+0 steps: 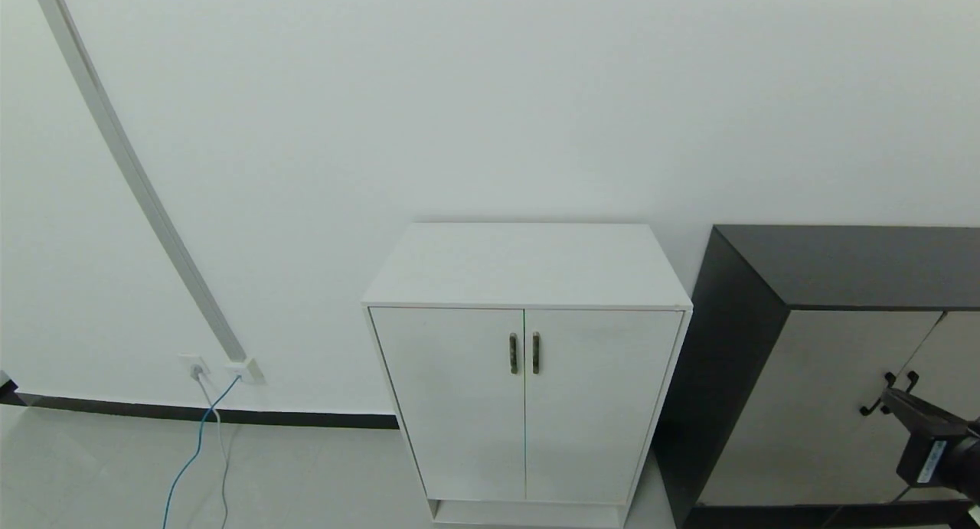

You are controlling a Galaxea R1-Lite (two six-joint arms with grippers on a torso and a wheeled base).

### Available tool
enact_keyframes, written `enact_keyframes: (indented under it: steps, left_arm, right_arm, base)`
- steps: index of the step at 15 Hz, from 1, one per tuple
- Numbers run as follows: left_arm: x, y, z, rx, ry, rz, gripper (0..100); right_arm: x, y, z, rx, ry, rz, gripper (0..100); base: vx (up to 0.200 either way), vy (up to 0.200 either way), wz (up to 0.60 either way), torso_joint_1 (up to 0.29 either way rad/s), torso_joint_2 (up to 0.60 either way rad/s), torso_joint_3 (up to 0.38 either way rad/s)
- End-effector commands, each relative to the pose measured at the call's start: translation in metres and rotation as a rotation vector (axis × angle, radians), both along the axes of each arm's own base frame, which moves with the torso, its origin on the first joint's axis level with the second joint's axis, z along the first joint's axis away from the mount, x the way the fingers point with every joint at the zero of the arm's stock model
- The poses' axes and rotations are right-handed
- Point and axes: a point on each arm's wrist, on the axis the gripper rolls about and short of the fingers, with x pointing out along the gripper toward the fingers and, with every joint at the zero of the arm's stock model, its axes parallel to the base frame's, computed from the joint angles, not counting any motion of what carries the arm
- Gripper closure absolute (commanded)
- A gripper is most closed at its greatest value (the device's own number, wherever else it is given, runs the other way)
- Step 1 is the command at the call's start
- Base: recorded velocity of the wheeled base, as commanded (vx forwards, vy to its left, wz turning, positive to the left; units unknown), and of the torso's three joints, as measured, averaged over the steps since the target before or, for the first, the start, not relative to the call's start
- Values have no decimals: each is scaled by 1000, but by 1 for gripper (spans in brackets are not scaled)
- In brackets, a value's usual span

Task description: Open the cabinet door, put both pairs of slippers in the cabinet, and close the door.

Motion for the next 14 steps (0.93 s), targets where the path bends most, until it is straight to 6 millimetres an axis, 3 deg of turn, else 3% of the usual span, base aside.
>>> enact_keyframes:
  steps: [1, 14]
  left_arm:
    - [0, 0, 0, 0, 1, 0, 100]
    - [0, 0, 0, 0, 1, 0, 100]
  right_arm:
    - [-22, -4, 10, 11, -53, 5, 100]
    - [-95, -15, -14, 16, 76, 130, 100]
  base:
    - [0, 0, 0, 0, 0, 0]
    - [0, 0, 0, 0, 0, 0]
